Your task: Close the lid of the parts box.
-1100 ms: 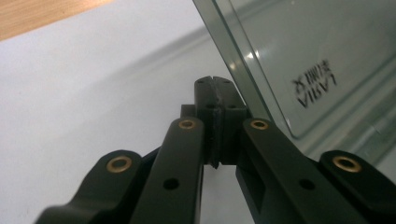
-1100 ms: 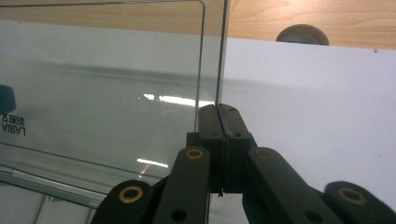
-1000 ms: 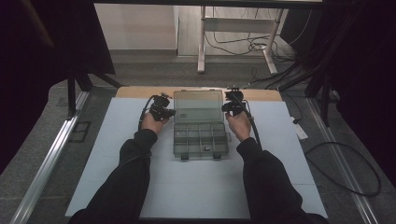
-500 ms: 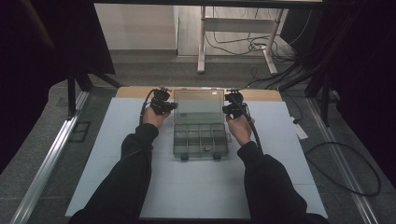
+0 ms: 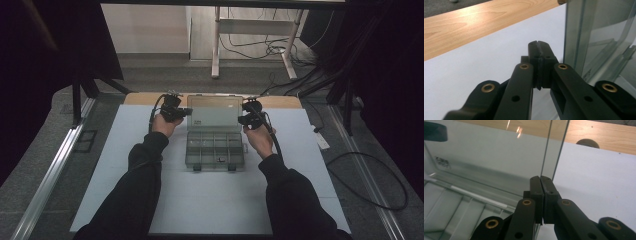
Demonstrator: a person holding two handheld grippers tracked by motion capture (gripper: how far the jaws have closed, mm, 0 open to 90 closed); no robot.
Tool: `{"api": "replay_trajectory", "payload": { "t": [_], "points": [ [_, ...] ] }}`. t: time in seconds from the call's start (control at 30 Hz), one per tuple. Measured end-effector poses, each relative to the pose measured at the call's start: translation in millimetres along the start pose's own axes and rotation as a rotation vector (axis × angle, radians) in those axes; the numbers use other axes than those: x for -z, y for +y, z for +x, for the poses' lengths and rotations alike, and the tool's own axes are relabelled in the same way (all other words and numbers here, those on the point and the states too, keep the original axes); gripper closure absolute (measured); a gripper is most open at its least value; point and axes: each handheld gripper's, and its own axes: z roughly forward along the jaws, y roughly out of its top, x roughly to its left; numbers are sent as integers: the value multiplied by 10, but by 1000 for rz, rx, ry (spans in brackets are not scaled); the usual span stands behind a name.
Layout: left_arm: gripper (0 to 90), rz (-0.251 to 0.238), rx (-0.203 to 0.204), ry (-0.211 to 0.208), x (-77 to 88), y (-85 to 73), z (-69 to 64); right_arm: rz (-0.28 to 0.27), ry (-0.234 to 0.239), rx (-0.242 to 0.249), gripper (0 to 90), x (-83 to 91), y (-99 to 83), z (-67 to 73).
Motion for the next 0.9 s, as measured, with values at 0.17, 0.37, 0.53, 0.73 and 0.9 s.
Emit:
{"api": "replay_trajectory", "payload": {
  "t": [0.17,0.37,0.53,0.73,0.9],
  "points": [
    [889,0,-21,-18,59,-5,-33,-6,39,39,884,87,-24,-8],
    [888,1,-47,-44,138,-43,-80,-11,64,59,885,134,-58,1],
    [889,7,-67,-52,194,-66,-128,-18,90,67,888,174,-99,11],
    [889,9,-79,-63,256,-99,-193,-25,106,88,889,231,-145,36],
    [888,13,-83,-84,338,-108,-246,-25,116,98,889,290,-181,44]
  ]
}}
